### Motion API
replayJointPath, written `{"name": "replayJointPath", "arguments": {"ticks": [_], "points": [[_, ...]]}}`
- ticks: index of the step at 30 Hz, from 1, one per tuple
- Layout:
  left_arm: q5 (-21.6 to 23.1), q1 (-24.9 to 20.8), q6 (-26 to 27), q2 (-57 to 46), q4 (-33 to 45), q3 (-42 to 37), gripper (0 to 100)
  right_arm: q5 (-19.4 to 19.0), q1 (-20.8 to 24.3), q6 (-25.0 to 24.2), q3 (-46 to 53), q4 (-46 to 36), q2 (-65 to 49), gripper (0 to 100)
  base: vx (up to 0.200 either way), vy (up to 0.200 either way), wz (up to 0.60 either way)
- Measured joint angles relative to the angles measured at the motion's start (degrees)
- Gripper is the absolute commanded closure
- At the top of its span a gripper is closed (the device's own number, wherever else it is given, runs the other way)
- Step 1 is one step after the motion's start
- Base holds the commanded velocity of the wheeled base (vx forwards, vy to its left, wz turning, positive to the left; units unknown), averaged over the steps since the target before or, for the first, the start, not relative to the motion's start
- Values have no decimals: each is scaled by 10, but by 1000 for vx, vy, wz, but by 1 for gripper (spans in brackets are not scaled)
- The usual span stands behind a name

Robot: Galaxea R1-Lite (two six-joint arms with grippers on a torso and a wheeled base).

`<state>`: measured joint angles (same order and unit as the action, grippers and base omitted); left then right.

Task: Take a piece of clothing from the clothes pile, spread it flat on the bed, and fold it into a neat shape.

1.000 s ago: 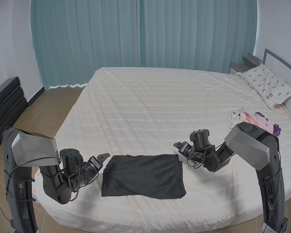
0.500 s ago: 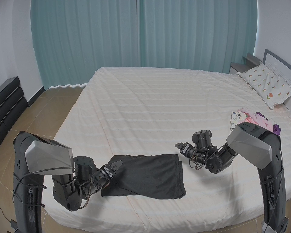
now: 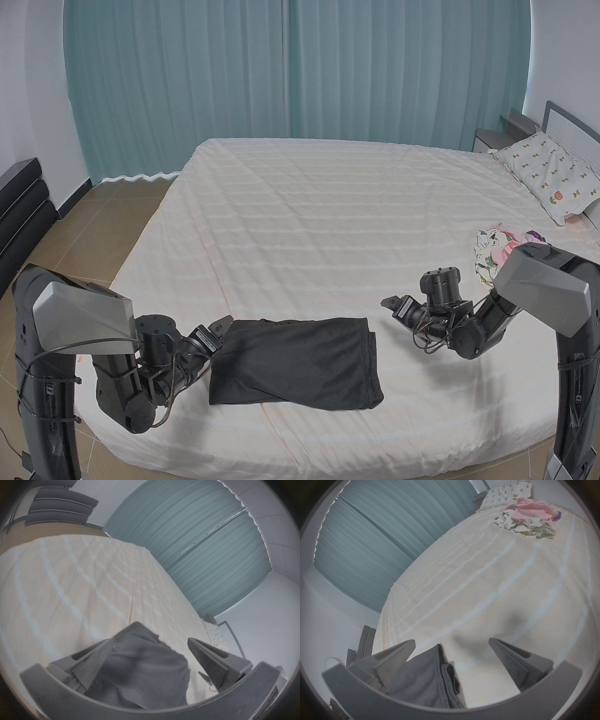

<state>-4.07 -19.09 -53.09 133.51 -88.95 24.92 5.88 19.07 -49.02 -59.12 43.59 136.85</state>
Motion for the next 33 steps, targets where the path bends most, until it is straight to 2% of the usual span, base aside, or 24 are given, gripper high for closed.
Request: {"name": "replayJointPath", "arguments": {"ticks": [3,11,19,26,33], "points": [[6,12,8,-33,0,-9,0,-1,-10,2,55,27,-34,0,0,0,0],[17,52,95,-143,0,-71,0,-2,-31,32,227,87,-184,0,0,0,0],[19,94,175,-322,26,-165,0,-2,-36,111,377,128,-397,0,0,0,0],[19,109,226,-510,168,-206,0,1,-40,170,460,133,-555,0,0,0,0],[21,114,249,-709,420,-206,0,1,-44,209,518,86,-688,0,0,0,0]]}}
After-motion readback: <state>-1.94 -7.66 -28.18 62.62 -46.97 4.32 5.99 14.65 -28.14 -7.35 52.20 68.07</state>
